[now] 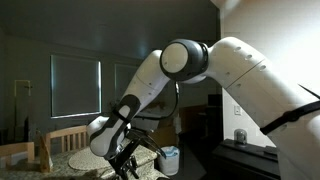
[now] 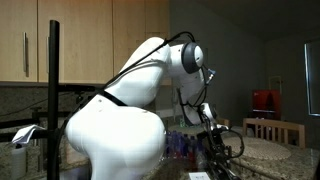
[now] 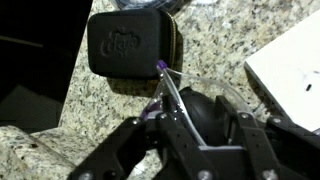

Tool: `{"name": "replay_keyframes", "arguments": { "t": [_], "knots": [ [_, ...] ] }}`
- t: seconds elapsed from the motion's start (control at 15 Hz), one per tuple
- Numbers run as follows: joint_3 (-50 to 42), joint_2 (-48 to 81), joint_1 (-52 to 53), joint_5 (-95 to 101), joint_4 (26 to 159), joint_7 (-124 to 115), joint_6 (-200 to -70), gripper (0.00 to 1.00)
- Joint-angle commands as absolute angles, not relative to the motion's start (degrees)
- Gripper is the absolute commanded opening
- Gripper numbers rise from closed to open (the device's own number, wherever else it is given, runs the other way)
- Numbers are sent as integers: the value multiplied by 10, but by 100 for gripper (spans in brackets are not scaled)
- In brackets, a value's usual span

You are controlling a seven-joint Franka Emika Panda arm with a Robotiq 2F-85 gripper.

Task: Move the pack to the counter top

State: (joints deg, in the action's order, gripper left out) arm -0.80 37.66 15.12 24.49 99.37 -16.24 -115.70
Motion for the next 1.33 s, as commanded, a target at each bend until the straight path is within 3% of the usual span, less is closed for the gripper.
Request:
{"name": "replay_keyframes", "arguments": {
  "t": [0.0,0.2,0.8,0.87,0.93,1.27],
  "knots": [
    [6,360,147,240,1021,-132,-1168,79],
    [-3,379,160,262,1006,-153,-1167,98],
    [-43,515,224,318,859,-232,-1171,100],
    [-50,519,226,321,855,-239,-1177,91],
    [-57,532,233,323,835,-244,-1169,74],
    [-81,535,237,323,821,-253,-1170,40]
  ]
}}
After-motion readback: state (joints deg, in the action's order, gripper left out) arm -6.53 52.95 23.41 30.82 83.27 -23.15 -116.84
